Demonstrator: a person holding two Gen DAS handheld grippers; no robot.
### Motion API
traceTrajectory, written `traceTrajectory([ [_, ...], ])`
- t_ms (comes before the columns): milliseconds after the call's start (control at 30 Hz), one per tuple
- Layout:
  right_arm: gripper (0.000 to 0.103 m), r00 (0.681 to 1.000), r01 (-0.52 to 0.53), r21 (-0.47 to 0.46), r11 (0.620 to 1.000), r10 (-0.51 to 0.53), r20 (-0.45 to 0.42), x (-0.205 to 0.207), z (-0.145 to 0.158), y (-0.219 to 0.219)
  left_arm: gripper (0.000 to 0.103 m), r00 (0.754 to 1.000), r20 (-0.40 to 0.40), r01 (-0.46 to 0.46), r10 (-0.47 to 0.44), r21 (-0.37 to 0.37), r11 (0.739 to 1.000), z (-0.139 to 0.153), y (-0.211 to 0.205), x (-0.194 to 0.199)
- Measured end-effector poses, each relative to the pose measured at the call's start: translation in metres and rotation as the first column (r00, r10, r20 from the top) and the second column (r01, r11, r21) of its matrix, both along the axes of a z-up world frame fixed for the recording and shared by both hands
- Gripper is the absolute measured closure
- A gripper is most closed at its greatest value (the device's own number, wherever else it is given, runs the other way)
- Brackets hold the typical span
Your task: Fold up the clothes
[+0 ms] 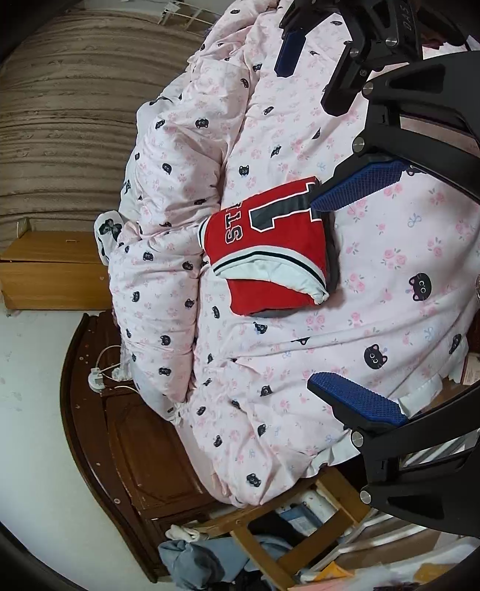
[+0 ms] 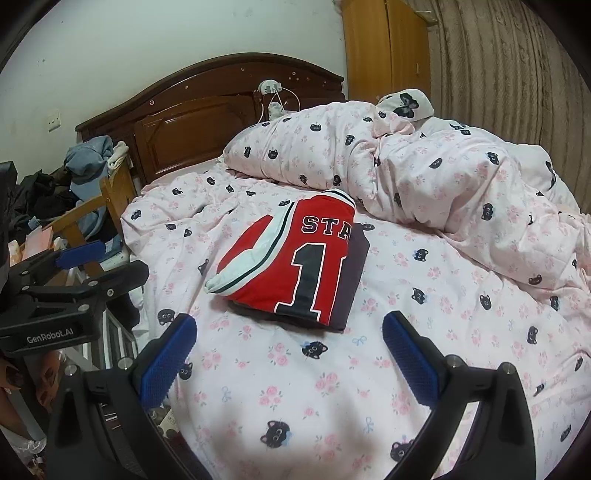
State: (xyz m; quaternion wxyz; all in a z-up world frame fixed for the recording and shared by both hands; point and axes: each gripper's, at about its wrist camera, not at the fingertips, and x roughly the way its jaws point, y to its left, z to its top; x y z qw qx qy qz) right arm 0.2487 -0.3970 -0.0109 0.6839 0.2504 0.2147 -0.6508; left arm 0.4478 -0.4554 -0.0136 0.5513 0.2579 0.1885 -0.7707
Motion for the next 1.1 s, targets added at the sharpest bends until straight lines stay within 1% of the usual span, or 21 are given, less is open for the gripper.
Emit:
traceTrajectory([
  [333, 0.001, 1.000, 0.000, 0.009, 1.000, 0.000, 0.009, -0.001, 0.004, 0.013, 0.017, 1.000, 0.005, 0.027, -0.027, -0.005, 1.000, 0.005, 0.011, -0.004],
  [500, 0.001, 1.000, 0.002, 0.001, 1.000, -0.002, 0.016, -0.002, 0.008, 0.015, 0.017, 0.999, -0.014, 0.040, -0.040, 0.001, 0.999, 0.009, 0.012, -0.004],
  [1100, 0.001, 0.999, -0.017, -0.001, 1.000, 0.017, 0.039, 0.001, 0.014, 0.012, 0.017, 0.999, -0.021, 0.033, -0.033, 0.023, 0.999, 0.008, 0.012, -0.001],
])
